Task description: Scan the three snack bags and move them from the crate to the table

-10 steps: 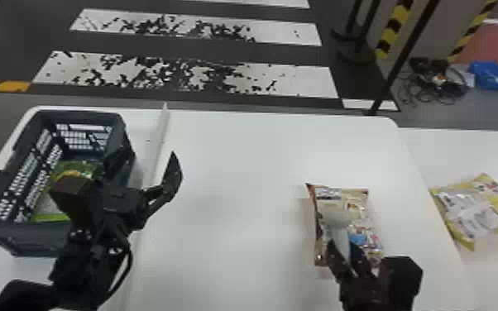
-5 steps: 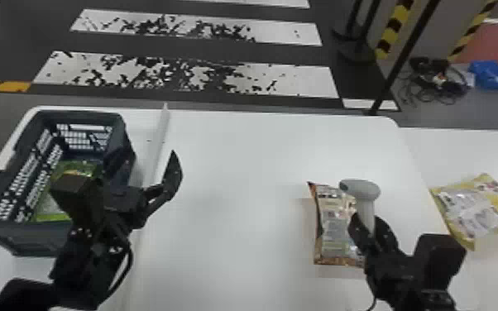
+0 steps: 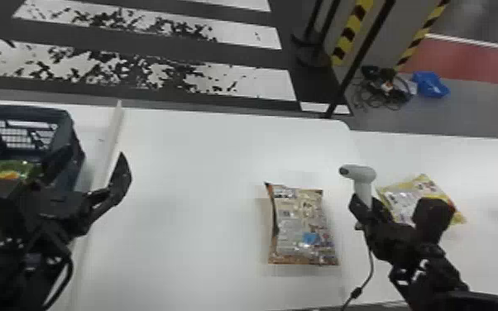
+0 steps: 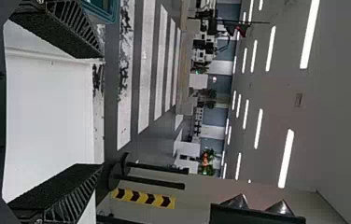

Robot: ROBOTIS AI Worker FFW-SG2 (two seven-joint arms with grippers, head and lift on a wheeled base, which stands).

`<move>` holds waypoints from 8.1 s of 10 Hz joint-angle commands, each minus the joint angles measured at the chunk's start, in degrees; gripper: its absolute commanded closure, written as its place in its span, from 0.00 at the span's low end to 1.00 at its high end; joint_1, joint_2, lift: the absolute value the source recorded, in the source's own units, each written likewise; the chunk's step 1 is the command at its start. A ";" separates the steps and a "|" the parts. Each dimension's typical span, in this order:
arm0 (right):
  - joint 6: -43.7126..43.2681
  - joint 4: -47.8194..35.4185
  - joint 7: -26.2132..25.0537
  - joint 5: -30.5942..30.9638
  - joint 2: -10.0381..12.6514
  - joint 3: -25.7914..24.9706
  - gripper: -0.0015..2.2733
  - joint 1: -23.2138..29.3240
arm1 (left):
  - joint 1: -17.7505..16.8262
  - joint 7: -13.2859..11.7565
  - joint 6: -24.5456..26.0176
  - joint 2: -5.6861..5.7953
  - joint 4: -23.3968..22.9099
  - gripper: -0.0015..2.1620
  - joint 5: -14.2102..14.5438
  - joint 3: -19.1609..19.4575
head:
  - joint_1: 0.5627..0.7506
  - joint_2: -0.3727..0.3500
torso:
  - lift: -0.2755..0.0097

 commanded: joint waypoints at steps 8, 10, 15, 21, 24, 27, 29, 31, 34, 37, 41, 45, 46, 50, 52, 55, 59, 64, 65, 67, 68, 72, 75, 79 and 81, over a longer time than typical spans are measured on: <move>-2.26 21.69 5.50 5.35 -4.86 -0.94 0.95 -9.97 | -0.43 0.09 -0.14 -0.62 0.59 0.01 -0.59 -1.49 | 0.70 0.03 | 0.75; -2.44 22.22 6.20 5.26 -4.86 -0.94 0.12 -10.23 | -0.08 0.00 -0.14 -0.62 -0.03 0.01 -0.67 -1.49 | 0.70 0.03 | 0.75; 2.13 3.50 8.40 -2.21 -3.63 -3.14 0.03 -1.79 | 1.06 0.09 0.04 -0.62 -1.52 0.01 -1.11 -1.13 | 0.70 0.03 | 0.75; 40.63 1.91 37.67 -4.58 -4.51 -5.77 0.03 -11.46 | 1.94 0.09 0.04 -0.18 -2.49 0.01 -1.11 -1.13 | 0.70 0.22 | 0.75; 35.88 7.98 38.11 -0.54 -5.56 -3.31 0.04 -13.92 | 1.68 0.00 0.57 -0.18 -2.58 0.01 -1.90 -1.49 | 0.70 0.23 | 0.75; 31.31 13.25 38.46 1.83 -6.79 -1.29 0.04 -15.59 | 1.50 -0.09 1.44 0.17 -2.49 0.01 -1.99 -1.49 | 0.70 0.20 | 0.75; 29.20 16.33 38.99 3.24 -7.23 1.35 0.04 -16.73 | 1.24 -0.18 1.80 0.17 -2.40 0.01 -2.17 -1.49 | 0.70 0.19 | 0.75; 26.21 19.05 40.31 5.26 -7.23 4.16 0.37 -18.14 | 1.06 -0.18 2.32 0.17 -2.31 0.01 -2.26 -1.75 | 0.70 0.21 | 0.75; 25.33 14.22 40.92 3.59 -6.97 4.25 0.95 -15.15 | 0.80 -0.09 2.32 0.17 -1.87 0.01 -2.26 -1.75 | 0.70 0.24 | 0.75; 27.27 0.51 39.69 -1.07 -4.33 0.82 0.95 -8.82 | 0.80 -0.09 2.15 0.17 -1.35 0.01 -2.17 -1.66 | 0.70 0.29 | 0.75; 19.18 0.68 32.04 -13.55 -0.64 -6.74 0.95 -12.08 | 0.10 0.00 2.68 0.70 -1.61 0.01 -1.82 -0.96 | 0.70 0.32 | 0.75; -12.46 24.41 9.63 -15.83 -1.25 -9.90 0.95 -24.56 | 0.63 0.00 3.73 1.76 -1.61 0.01 -1.90 -0.43 | 0.70 0.13 | 0.75; -16.68 29.51 4.97 -16.01 -2.04 -9.99 0.95 -26.84 | 0.45 0.00 3.73 2.02 -1.70 0.01 -1.90 -0.43 | 0.70 0.05 | 0.75; -17.20 47.79 -8.56 -10.56 -5.38 -9.02 0.95 -34.75 | -0.25 -0.35 3.55 2.02 -2.05 0.01 -1.73 -1.75 | 0.70 0.03 | 0.75; -17.03 55.97 -9.35 -7.75 -6.79 -8.41 0.95 -38.00 | 0.10 -0.35 3.20 2.02 -2.84 0.01 -1.73 -2.19 | 0.70 0.03 | 0.75; -14.04 56.84 -14.01 -6.78 -6.70 -5.68 0.20 -38.36 | 0.63 -0.09 3.20 2.02 -3.72 0.01 -1.73 -2.63 | 0.70 0.03 | 0.75; -4.55 40.06 -13.92 -9.15 -5.74 -5.16 0.03 -29.04 | 1.59 0.00 3.55 2.11 -5.30 0.01 -2.17 -2.63 | 0.70 0.03 | 0.75; 5.65 10.70 -16.91 -12.32 -1.17 -3.84 0.03 -13.40 | 2.38 0.70 4.08 2.37 -6.18 0.01 -2.26 -2.63 | 0.70 0.03 | 0.75; 4.94 4.11 -16.82 -12.32 0.68 -1.99 0.03 -9.26 | 2.47 0.97 4.08 2.37 -6.27 0.01 -2.43 -2.80 | 0.70 0.03 | 0.75; -4.55 -5.38 -16.74 -9.86 1.65 6.88 0.03 -2.15 | 2.56 2.28 4.08 2.28 -6.44 0.01 -2.43 -3.33 | 0.70 0.03 | 0.75; -10.52 -7.32 -17.09 -3.09 3.23 12.51 0.03 -0.39 | 2.73 3.25 4.08 2.28 -6.53 0.01 -2.43 -3.95 | 0.70 0.09 | 0.75; -22.48 -7.32 -21.13 5.70 6.48 27.01 0.04 3.22 | 6.60 4.04 3.91 2.28 -8.55 0.01 -1.64 -0.87 | 0.70 0.36 | 0.75; -21.77 -8.02 -21.22 6.93 6.22 27.01 0.04 3.83 | 10.56 0.44 11.64 2.28 -15.93 0.03 0.47 5.63 | 0.70 0.51 | 0.75; -21.60 -8.19 -21.22 6.58 5.69 25.43 0.04 5.15 | 8.27 -0.09 22.54 2.02 -22.09 0.03 6.09 16.88 | 0.70 0.62 | 0.75; -21.95 -6.96 -21.22 6.67 5.07 25.69 0.04 5.50 | 0.71 0.35 40.29 2.11 -22.70 0.04 7.41 20.22 | 0.70 0.67 | 0.75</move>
